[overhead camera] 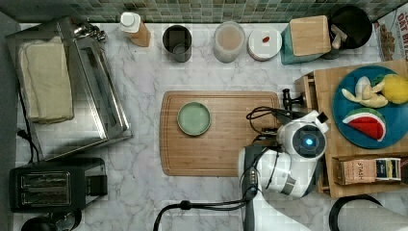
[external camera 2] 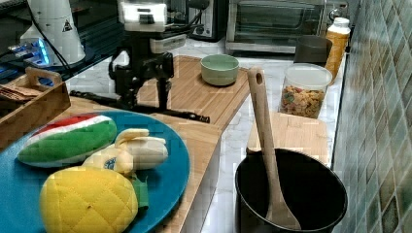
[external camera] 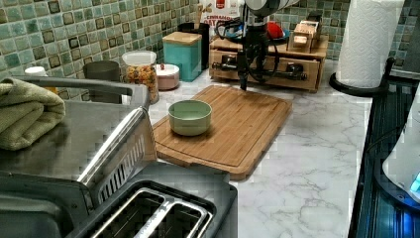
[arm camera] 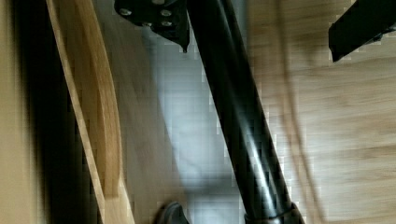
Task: Open the drawer.
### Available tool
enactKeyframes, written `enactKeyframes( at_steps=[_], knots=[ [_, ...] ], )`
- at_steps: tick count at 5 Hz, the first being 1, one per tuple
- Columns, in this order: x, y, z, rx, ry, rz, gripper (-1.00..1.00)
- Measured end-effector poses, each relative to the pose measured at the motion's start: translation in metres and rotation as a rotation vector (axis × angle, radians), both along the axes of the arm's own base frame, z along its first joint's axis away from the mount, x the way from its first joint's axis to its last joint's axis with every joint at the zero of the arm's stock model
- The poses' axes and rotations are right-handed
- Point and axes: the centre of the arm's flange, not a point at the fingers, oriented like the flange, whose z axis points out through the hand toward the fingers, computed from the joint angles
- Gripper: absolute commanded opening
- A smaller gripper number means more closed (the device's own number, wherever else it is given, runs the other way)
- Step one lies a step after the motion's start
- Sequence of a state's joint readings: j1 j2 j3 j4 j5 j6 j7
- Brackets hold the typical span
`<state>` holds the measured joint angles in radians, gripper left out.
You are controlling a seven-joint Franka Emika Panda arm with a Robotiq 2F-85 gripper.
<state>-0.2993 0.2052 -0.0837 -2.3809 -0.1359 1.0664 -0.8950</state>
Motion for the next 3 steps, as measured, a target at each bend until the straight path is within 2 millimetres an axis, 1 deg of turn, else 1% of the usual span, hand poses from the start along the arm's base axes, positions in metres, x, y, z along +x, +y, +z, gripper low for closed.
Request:
enactKeyframes(
  at_steps=[1, 2, 3],
  knots=[
    [0.003, 0.044, -0.006, 0.016, 0.016, 0.041, 1.0],
    [0.004, 0.094, -0.009, 0.043, 0.023, 0.109, 1.0],
    [0.0, 0.142, -0.014, 0.061, 0.065, 0.195, 1.0]
  ],
)
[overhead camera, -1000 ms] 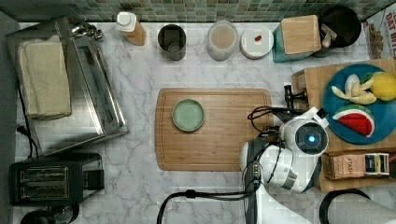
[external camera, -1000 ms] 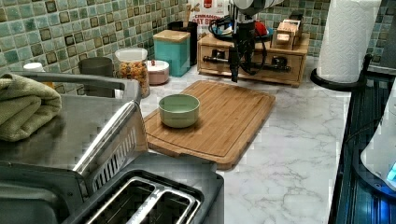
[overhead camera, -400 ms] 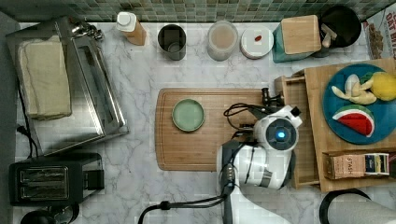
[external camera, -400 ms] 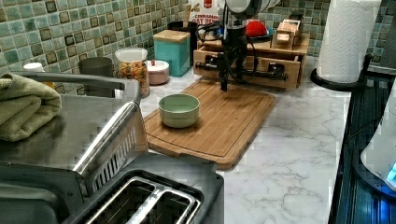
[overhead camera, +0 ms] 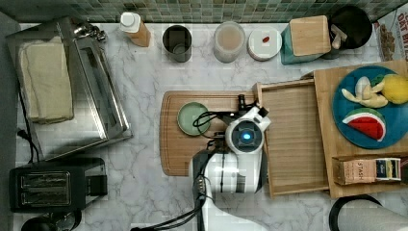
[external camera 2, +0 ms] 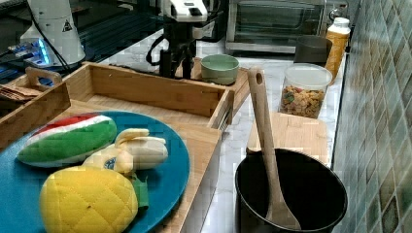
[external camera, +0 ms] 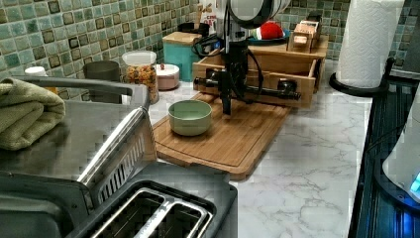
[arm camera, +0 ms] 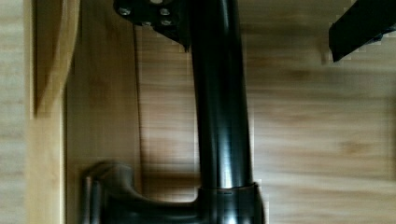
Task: Open the drawer.
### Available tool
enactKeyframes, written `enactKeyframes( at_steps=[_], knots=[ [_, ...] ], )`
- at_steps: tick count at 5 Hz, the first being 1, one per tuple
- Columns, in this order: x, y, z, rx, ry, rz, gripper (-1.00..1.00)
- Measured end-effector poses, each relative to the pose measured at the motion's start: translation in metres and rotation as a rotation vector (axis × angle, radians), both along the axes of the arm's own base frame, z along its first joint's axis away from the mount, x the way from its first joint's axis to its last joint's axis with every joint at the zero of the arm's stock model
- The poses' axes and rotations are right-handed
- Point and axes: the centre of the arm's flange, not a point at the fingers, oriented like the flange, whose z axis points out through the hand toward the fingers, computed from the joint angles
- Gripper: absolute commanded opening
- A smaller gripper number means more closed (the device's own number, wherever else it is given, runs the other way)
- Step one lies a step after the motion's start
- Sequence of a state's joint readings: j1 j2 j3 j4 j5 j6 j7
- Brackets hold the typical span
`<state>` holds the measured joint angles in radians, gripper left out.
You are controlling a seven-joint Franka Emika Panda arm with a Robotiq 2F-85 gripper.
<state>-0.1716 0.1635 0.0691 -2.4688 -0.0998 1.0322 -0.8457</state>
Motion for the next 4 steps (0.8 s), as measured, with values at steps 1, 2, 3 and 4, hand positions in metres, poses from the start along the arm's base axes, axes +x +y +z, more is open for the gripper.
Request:
enactKeyframes(
  at_steps=[1, 2, 3, 4],
  knots=[
    [-0.002, 0.0326, 0.0033, -0.006, 0.045, 0.053, 1.0],
    [-0.0005, 0.0272, 0.0059, 0.012, 0.033, -0.032, 1.0],
    [-0.0006, 0.0247, 0.006, 0.02, 0.032, -0.069, 1.0],
    [-0.0006, 0.0256, 0.006, 0.021, 0.032, -0.068, 1.0]
  ],
)
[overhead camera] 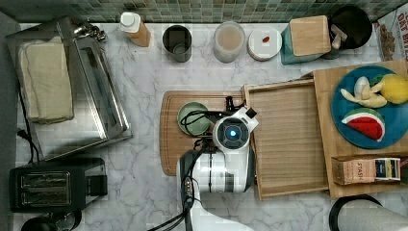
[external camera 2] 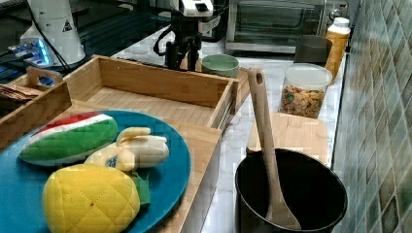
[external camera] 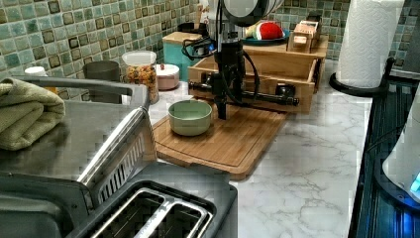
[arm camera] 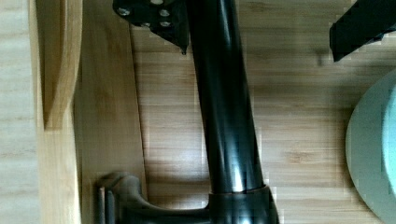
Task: Open the drawer.
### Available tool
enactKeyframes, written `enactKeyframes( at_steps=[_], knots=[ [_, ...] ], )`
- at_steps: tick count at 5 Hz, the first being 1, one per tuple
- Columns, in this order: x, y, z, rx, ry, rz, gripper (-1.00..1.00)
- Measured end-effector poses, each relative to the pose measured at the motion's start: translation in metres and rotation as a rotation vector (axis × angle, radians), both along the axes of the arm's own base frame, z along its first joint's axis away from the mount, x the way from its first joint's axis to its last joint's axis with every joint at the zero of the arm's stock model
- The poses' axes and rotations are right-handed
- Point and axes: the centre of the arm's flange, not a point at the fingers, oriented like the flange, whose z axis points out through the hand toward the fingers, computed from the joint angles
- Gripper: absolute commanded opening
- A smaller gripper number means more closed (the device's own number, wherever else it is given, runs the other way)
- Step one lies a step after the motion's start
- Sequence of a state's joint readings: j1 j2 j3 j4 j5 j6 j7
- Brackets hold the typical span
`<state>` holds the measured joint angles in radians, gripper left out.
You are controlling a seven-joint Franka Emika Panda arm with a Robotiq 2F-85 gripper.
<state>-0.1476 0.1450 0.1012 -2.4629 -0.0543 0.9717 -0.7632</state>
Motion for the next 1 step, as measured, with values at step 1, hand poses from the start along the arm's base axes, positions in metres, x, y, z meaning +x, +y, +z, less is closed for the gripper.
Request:
enactKeyframes(
  at_steps=[1],
  knots=[
    [0.0003, 0.0004, 0.0014, -0.001, -0.003, 0.001, 1.0]
  ],
)
